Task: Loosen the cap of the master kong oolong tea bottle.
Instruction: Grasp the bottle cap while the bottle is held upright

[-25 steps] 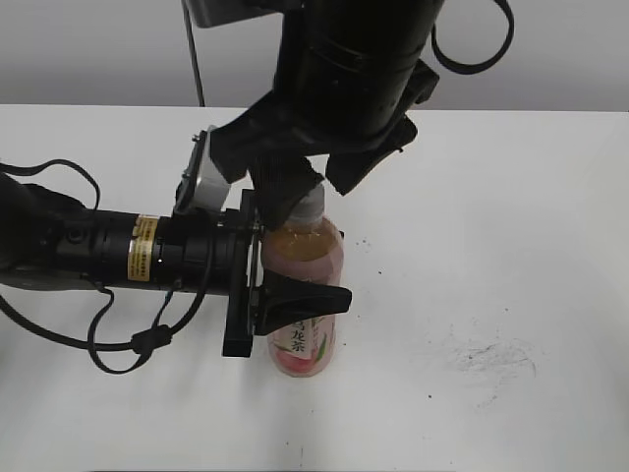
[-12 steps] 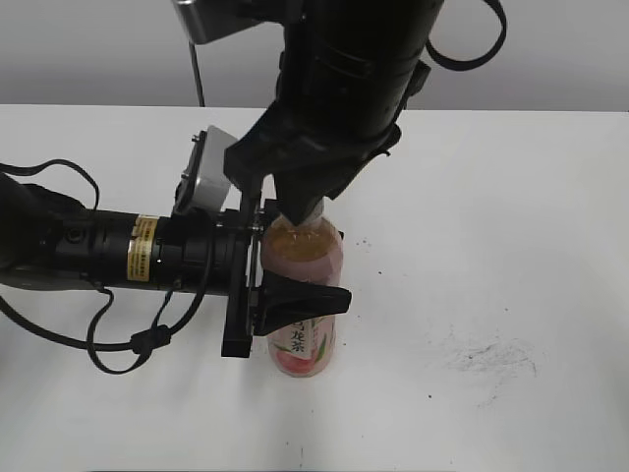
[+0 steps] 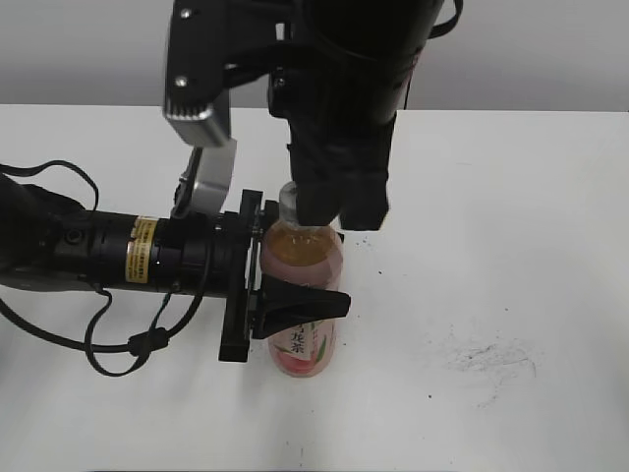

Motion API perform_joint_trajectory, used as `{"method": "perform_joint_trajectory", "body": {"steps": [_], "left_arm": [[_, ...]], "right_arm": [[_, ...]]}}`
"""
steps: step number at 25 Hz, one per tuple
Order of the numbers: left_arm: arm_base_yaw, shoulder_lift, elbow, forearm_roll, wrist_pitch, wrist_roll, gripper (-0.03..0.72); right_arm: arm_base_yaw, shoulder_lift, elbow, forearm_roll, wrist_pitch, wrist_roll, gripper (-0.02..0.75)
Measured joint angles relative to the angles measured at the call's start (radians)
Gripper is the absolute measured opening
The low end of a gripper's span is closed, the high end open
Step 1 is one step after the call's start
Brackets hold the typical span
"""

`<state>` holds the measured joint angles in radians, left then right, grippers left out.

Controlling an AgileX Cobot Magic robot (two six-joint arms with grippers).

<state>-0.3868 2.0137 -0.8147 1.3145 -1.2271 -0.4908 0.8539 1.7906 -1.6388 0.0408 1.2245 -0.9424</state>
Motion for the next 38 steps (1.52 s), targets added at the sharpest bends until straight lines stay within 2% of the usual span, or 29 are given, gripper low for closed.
{"method": "perform_joint_trajectory", "body": {"steps": [9, 13, 16, 24, 35, 38], "left_arm": [[0.000, 0.000, 0.000, -0.001, -0.002, 0.001, 0.445], [0.000, 0.000, 0.000, -0.002, -0.002, 0.001, 0.445], [-0.001, 0.000, 0.000, -0.003, -0.002, 0.001, 0.445], [-0.001, 0.000, 0.000, -0.001, -0.003, 0.002, 0.445], [-0.002, 0.000, 0.000, -0.013, 0.005, -0.012, 0.445], [-0.002, 0.000, 0.000, -0.013, 0.005, -0.014, 0.445]], "right_arm": [[0.000, 0.009, -0.031, -0.014, 0.006, -0.837, 0.273], [0.000, 0.010, -0.033, -0.015, 0.002, -1.120, 0.272], [0.000, 0.010, -0.033, -0.014, -0.001, -1.256, 0.272], [0.000, 0.005, -0.033, -0.002, -0.002, -1.470, 0.272], [0.002, -0.034, -0.040, 0.028, -0.004, -1.480, 0.272], [0.002, -0.035, -0.040, 0.005, -0.004, -1.436, 0.271]]}}
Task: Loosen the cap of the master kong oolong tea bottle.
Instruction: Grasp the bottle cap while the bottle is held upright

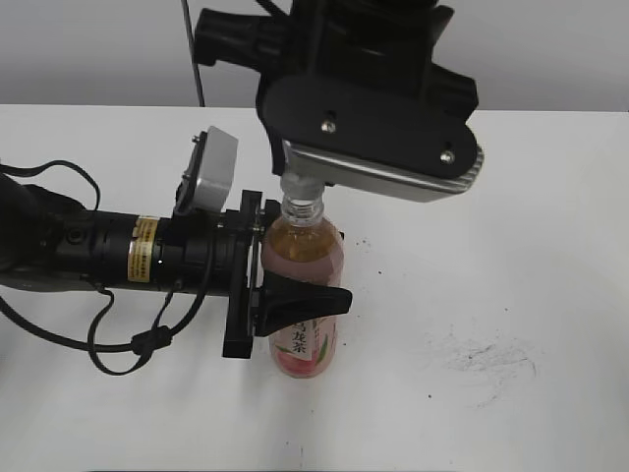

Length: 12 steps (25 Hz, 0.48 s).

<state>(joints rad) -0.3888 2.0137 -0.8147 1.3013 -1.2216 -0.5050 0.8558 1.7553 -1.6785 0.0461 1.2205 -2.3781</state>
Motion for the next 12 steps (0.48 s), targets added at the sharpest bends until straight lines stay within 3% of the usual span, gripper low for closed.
{"method": "perform_joint_trajectory", "body": {"steps": [6, 12], "left_arm": [[0.000, 0.000, 0.000, 0.001, 0.000, 0.000, 0.445], [0.000, 0.000, 0.000, 0.002, 0.000, 0.000, 0.445]], "right_arm": [[-0.019, -0.028, 0.000, -0.105, 0.000, 0.371, 0.271], [-0.154, -0.036, 0.064, -0.166, -0.001, 0.705, 0.271]]}}
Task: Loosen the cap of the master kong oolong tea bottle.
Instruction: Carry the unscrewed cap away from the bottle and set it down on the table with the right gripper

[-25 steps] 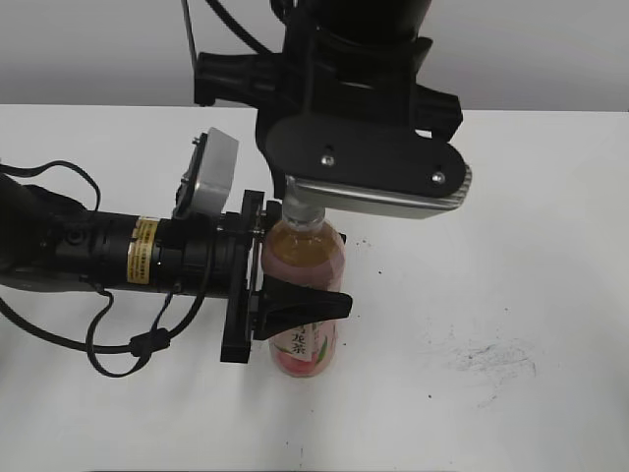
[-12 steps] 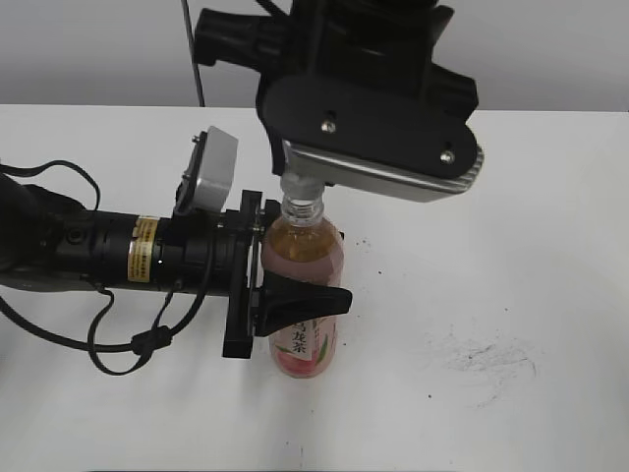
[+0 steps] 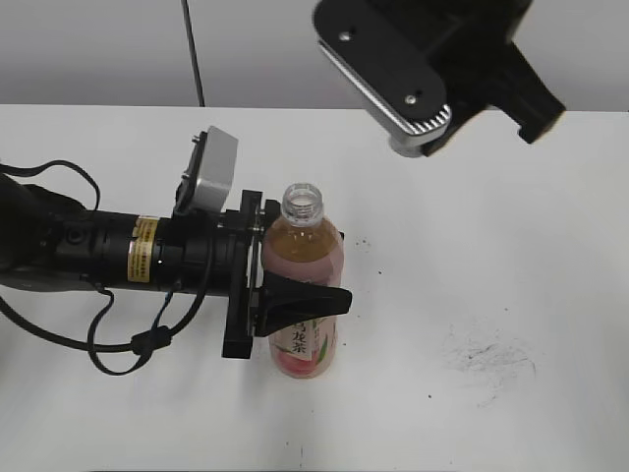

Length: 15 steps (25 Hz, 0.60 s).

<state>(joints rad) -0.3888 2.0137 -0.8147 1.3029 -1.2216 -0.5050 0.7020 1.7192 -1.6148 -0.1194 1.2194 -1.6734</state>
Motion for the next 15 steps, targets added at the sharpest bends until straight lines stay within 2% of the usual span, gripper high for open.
{"method": "perform_joint_trajectory", "body": {"steps": [5, 8, 11, 15], "left_arm": [[0.000, 0.000, 0.000, 0.000, 0.000, 0.000, 0.445], [0.000, 0.000, 0.000, 0.001, 0.000, 0.000, 0.445], [0.000, 0.000, 0.000, 0.001, 0.000, 0.000, 0.445], [0.000, 0.000, 0.000, 0.000, 0.000, 0.000, 0.445]], "right_arm": [[-0.157, 0.000, 0.156, -0.007, -0.001, 0.193, 0.271], [-0.233, 0.000, 0.238, 0.026, -0.001, 0.230, 0.271], [-0.270, 0.000, 0.286, 0.065, -0.026, 0.305, 0.271], [-0.273, 0.028, 0.321, 0.099, -0.105, 0.505, 0.271]]}}
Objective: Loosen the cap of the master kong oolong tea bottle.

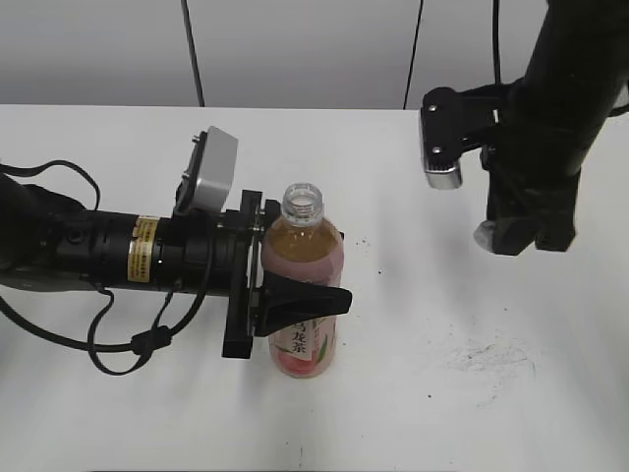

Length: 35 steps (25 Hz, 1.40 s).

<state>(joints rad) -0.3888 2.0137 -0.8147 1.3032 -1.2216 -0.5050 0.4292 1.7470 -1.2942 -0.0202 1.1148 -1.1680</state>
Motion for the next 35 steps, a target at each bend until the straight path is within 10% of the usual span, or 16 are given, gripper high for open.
{"method": "perform_joint_trajectory", "body": {"steps": [14, 21, 35], "left_arm": [[0.000, 0.000, 0.000, 0.000, 0.000, 0.000, 0.445], [0.000, 0.000, 0.000, 0.000, 0.000, 0.000, 0.445], [0.001, 0.000, 0.000, -0.023, 0.008, 0.001, 0.540]], "right_arm": [[-0.003, 0.279, 0.002, 0.005, -0.047, 0.660, 0.295], [-0.003, 0.280, 0.001, 0.027, -0.029, 0.751, 0.623], [-0.003, 0.156, -0.089, 0.030, 0.079, 0.896, 0.545]]}}
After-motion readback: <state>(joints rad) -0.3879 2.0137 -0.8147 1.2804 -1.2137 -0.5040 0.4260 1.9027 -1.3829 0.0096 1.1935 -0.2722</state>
